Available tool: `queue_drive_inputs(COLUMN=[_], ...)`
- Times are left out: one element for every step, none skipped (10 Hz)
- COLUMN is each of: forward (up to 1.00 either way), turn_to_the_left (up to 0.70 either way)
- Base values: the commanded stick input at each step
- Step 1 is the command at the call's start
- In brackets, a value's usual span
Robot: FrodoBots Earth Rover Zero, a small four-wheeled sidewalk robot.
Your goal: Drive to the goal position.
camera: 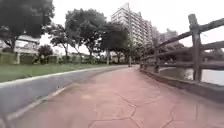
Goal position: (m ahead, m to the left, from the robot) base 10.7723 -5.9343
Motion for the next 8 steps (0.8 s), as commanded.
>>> queue_drive_inputs(forward=[1.00, 1.00, 1.00, 1.00, 1.00, 1.00, 1.00, 1.00], turn_to_the_left=[0.00, 0.00, 0.00, 0.00, 0.00, 0.00, 0.00, 0.00])
